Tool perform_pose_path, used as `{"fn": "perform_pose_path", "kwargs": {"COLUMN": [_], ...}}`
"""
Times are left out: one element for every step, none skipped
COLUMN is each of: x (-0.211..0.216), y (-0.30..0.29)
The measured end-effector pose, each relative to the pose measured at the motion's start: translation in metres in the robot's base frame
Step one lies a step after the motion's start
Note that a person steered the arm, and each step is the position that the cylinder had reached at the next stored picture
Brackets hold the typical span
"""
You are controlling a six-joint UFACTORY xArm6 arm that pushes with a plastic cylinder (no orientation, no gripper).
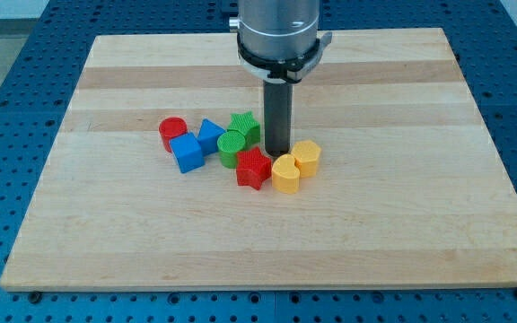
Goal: Move the red star to the bottom right of the blue cube
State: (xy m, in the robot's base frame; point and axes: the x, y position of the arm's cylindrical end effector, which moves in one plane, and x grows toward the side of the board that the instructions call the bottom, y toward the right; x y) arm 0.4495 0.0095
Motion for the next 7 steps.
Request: {"fn": "perform_pose_path", "kwargs": {"x": [0.029,0.047,0.052,0.074,0.093,0.086,0.067], "y": [-0.004,-0.027,-0.039,-0.039,-0.045,-0.060,-0.069]}}
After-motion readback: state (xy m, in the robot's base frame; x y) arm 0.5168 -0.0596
